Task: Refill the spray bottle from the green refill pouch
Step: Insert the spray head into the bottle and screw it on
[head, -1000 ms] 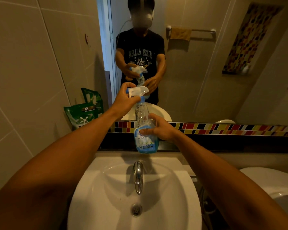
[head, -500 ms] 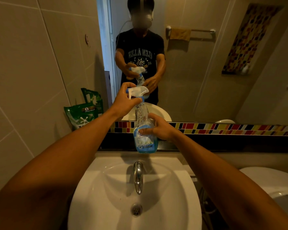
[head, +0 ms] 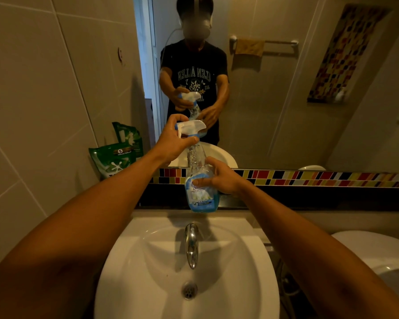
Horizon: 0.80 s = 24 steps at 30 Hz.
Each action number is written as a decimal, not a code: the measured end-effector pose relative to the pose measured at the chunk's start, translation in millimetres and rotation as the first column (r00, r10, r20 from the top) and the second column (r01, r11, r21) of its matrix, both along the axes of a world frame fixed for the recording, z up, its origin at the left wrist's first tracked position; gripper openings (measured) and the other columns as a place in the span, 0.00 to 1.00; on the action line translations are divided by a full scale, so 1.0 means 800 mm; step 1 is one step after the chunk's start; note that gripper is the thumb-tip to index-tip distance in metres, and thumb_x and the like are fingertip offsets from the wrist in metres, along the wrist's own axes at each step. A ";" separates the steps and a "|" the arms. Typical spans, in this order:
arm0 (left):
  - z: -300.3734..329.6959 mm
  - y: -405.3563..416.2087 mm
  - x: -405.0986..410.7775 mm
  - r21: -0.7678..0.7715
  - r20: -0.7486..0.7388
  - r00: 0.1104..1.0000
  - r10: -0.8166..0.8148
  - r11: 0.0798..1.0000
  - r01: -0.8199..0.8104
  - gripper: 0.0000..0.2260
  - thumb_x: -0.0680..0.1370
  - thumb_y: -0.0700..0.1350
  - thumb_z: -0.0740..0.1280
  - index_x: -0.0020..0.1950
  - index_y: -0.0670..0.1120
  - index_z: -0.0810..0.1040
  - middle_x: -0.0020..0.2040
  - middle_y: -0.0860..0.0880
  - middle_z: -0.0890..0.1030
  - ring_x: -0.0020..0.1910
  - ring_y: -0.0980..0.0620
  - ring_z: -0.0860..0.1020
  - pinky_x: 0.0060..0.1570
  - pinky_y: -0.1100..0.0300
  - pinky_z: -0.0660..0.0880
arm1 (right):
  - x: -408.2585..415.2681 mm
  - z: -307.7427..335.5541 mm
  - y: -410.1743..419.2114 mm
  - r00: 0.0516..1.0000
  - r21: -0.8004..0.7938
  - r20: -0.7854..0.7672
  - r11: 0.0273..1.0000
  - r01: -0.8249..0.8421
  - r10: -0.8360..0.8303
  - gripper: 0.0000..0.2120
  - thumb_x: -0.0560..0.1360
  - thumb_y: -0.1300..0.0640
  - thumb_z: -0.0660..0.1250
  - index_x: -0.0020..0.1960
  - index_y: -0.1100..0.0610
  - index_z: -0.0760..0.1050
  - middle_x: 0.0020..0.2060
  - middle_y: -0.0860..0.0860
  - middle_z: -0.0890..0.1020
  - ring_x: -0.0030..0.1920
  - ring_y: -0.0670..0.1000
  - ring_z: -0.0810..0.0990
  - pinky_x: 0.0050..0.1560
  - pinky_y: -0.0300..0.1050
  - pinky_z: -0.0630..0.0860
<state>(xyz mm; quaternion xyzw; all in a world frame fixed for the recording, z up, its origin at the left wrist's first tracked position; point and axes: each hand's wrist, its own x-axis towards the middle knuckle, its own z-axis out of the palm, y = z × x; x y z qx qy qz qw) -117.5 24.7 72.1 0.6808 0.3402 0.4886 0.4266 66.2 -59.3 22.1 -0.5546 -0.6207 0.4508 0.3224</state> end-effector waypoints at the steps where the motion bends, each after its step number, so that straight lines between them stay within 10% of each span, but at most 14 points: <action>1: 0.001 0.001 -0.001 -0.017 -0.007 1.000 -0.006 1.000 0.006 0.27 0.70 0.40 0.77 0.63 0.53 0.69 0.60 0.40 0.77 0.54 0.41 0.81 0.42 0.61 0.80 | 0.001 0.000 0.000 1.000 -0.001 0.008 1.000 0.001 -0.001 0.28 0.74 0.61 0.79 0.71 0.56 0.72 0.60 0.56 0.86 0.57 0.57 0.88 0.58 0.60 0.85; 24: -0.002 -0.006 0.003 0.021 0.010 1.000 0.016 1.000 -0.016 0.24 0.72 0.46 0.77 0.60 0.55 0.68 0.61 0.45 0.75 0.55 0.46 0.80 0.45 0.60 0.82 | -0.001 0.000 -0.001 1.000 -0.002 0.022 1.000 0.003 -0.003 0.28 0.75 0.61 0.78 0.71 0.57 0.71 0.61 0.57 0.85 0.58 0.58 0.87 0.59 0.60 0.85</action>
